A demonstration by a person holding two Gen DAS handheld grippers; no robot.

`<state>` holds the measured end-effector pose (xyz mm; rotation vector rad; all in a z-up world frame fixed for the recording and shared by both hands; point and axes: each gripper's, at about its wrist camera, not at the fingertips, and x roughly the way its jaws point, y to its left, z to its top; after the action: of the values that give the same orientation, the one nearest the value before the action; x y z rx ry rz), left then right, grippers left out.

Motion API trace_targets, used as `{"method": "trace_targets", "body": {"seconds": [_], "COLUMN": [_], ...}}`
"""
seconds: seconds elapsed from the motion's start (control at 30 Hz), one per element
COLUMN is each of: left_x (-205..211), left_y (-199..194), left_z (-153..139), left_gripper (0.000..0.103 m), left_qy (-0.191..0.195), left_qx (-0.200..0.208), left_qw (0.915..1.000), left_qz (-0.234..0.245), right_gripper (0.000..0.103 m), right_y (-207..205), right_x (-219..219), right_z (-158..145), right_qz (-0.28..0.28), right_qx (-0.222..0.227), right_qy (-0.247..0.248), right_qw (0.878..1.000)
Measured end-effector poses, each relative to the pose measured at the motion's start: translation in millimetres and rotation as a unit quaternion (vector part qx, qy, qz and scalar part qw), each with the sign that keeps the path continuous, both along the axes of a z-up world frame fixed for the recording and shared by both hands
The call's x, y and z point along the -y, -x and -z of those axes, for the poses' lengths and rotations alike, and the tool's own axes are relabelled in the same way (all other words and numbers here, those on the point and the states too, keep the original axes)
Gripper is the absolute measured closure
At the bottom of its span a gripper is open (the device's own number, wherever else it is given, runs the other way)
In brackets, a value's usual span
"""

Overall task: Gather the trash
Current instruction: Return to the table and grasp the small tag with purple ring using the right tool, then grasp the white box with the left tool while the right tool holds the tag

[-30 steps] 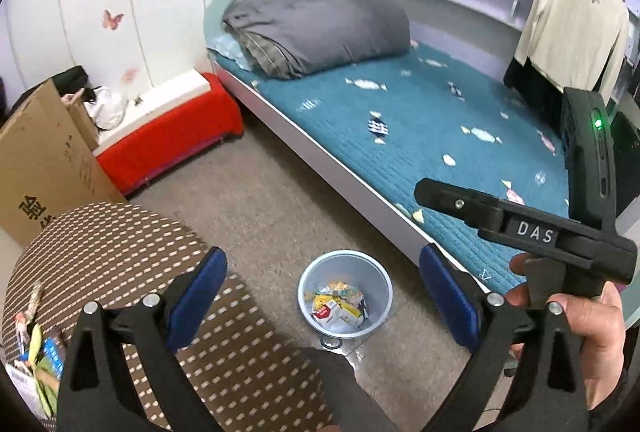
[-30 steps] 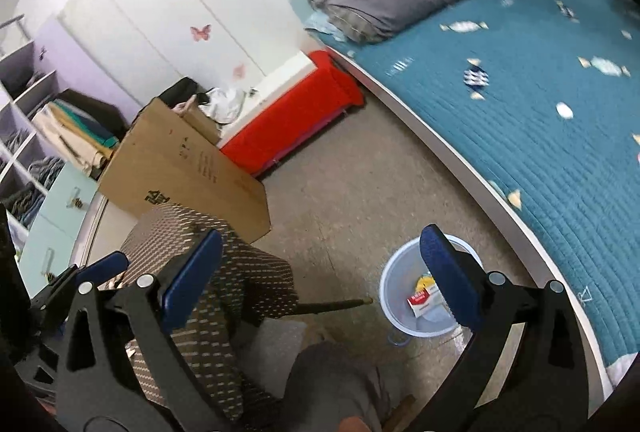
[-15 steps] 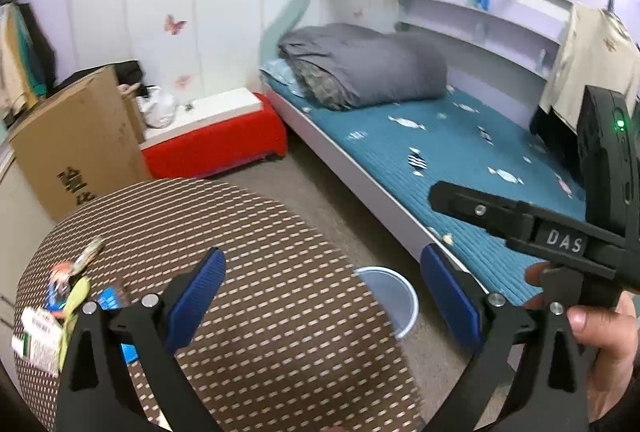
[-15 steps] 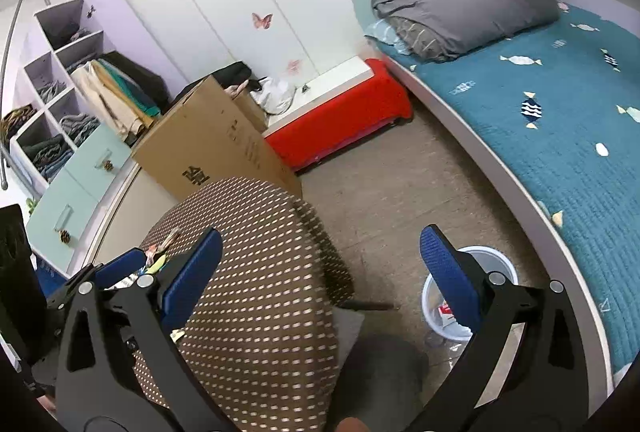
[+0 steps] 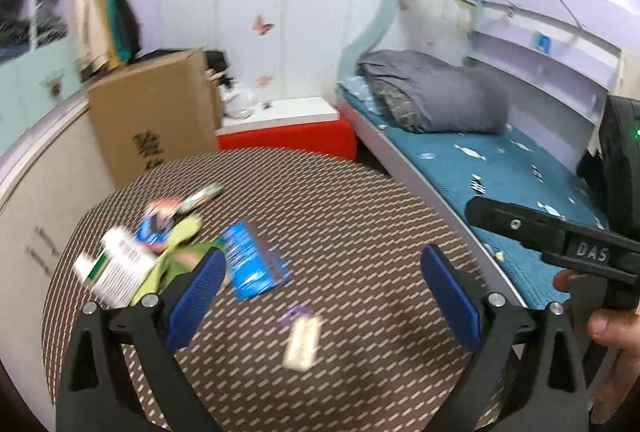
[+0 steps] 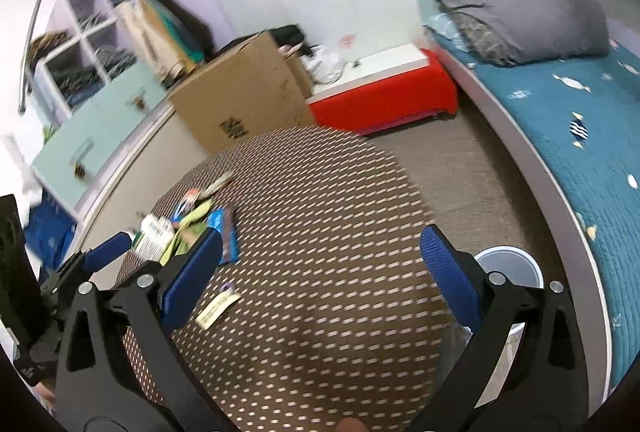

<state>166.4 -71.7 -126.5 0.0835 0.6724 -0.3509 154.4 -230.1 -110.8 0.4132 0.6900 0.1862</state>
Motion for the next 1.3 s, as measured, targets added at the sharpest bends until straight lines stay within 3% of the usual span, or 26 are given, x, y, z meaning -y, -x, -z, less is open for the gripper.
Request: {"method": "trace_targets", "body": {"seconds": [0.23, 0.57, 0.6, 0.67, 0.73, 0.8, 0.97, 1.1, 1.2, 1.3], "left_x": [-75.3, -125.0, -127.7, -134.4, -138.2, -141.3, -153.7, -157.4, -163.6, -166.6], "left_y": [10.2, 14.7, 15.1, 15.7, 15.9, 15.9, 15.8, 10.3, 8.0, 8.1], "left_z": [32.2, 53.1, 55.5, 62.3, 66.8, 71.4, 77.1, 82.5, 86.8, 87.6], "left_gripper": [0.007, 0.007, 0.007, 0.007, 0.007, 0.007, 0.007, 0.007, 0.007, 0.007], "left_qy": [0.02, 0.025, 0.026, 0.031, 0.036, 0.039, 0.078, 0.094, 0.111, 0.12], "left_qx": [-0.035, -0.044, -0.046, -0.054, -0.059, -0.064, -0.082, -0.103, -0.115, -0.115], "left_qw": [0.9965, 0.9903, 0.9899, 0.9883, 0.9874, 0.9866, 0.9824, 0.9789, 0.9747, 0.9735], "left_qz": [-0.073, -0.129, -0.132, -0.139, -0.143, -0.145, -0.148, -0.15, -0.156, -0.158], "right_gripper": [0.006, 0.007, 0.009, 0.024, 0.052, 0.064, 0.074, 0.076, 0.093, 0.095], "right_y": [-5.1, -23.8, -25.4, -30.1, -34.9, -35.6, -33.4, -39.1, -42.0, -42.7], "right_x": [-65.7, -139.7, -143.8, -152.4, -157.4, -160.2, -173.4, -179.6, -182.4, -180.1], "right_z": [15.8, 47.0, 50.0, 58.7, 66.0, 69.9, 69.6, 69.2, 69.0, 69.2], "right_qz": [-0.075, -0.144, -0.147, -0.156, -0.167, -0.173, -0.203, -0.217, -0.226, -0.228], "right_qx": [-0.016, -0.042, -0.042, -0.049, -0.06, -0.06, -0.041, -0.036, -0.031, -0.032], "right_qy": [0.049, 0.148, 0.158, 0.178, 0.189, 0.195, 0.222, 0.223, 0.218, 0.207], "right_qw": [0.996, 0.978, 0.976, 0.97, 0.966, 0.963, 0.953, 0.95, 0.949, 0.951]}}
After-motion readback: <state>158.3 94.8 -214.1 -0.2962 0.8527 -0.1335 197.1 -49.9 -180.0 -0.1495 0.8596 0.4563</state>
